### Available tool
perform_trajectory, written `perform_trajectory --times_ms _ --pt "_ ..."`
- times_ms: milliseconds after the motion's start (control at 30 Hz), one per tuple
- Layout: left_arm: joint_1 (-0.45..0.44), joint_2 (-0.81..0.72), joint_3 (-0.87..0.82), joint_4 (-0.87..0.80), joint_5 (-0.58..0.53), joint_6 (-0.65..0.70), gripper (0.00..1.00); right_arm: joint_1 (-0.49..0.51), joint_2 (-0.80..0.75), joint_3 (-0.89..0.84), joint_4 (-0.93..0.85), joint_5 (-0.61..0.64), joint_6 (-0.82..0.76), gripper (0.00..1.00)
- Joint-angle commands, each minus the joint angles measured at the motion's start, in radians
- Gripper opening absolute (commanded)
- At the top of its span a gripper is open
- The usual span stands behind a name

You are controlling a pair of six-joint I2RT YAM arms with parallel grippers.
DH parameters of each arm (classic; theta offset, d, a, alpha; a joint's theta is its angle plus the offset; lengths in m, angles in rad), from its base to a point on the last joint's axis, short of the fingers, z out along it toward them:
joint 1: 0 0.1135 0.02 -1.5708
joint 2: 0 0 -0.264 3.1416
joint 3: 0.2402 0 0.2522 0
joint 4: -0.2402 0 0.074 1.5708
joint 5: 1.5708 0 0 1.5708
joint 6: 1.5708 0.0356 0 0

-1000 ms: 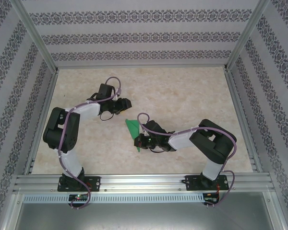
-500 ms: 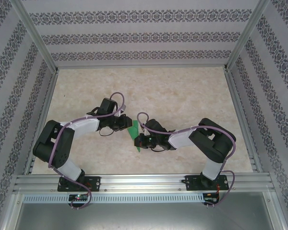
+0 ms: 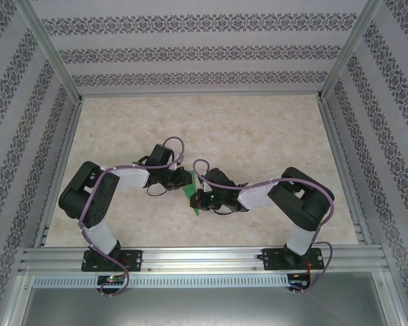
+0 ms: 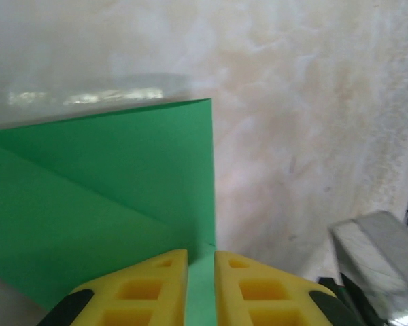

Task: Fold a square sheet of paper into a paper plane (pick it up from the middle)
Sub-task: Fold the wing for the fifth time at the center of the table.

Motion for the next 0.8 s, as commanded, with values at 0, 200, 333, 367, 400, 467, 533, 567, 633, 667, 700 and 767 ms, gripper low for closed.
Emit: perform_trajectory --times_ms 0,200,333,367,400,467,533,567,633,667,700,767 --pt "-0.005 0.061 0.009 -0.008 -0.038 -0.004 0.16 -0.007 0.009 -0.029 -0.187 0.061 -0.026 0.0" --pt "-0.005 0.093 0.001 -0.055 -0.074 -0.002 0.14 -0.006 -0.091 0.008 -0.212 0.075 -0.032 0.02" --pt "-0.005 0.1 0.008 -0.076 -0.08 0.008 0.14 -0.012 -0.109 0.029 -0.217 0.075 -0.029 0.03" --pt "-0.005 0.104 0.014 -0.082 -0.081 0.01 0.14 -0.012 -0.101 0.032 -0.213 0.073 -0.028 0.03" --pt "-0.005 0.107 0.019 -0.086 -0.08 0.01 0.14 -0.012 -0.092 0.032 -0.205 0.07 -0.021 0.03" --pt "-0.005 0.112 0.03 -0.091 -0.075 0.015 0.14 -0.013 -0.057 0.028 -0.175 0.054 -0.006 0.03" --pt "-0.006 0.113 0.035 -0.098 -0.082 0.016 0.14 -0.012 -0.023 0.021 -0.154 0.028 0.007 0.03" --pt "-0.005 0.115 0.039 -0.105 -0.087 0.017 0.14 -0.009 -0.016 0.004 -0.129 0.023 0.021 0.02" --pt "-0.005 0.122 0.049 -0.117 -0.091 0.02 0.14 -0.005 -0.015 -0.034 -0.087 0.017 0.041 0.03" --pt "-0.005 0.124 0.052 -0.121 -0.089 0.021 0.14 -0.003 -0.022 -0.048 -0.073 0.013 0.046 0.02" --pt "-0.005 0.126 0.052 -0.12 -0.09 0.021 0.13 0.0 -0.035 -0.057 -0.073 0.013 0.046 0.03" --pt "-0.005 0.122 0.048 -0.116 -0.09 0.013 0.13 0.005 -0.072 -0.064 -0.096 0.024 0.042 0.02"
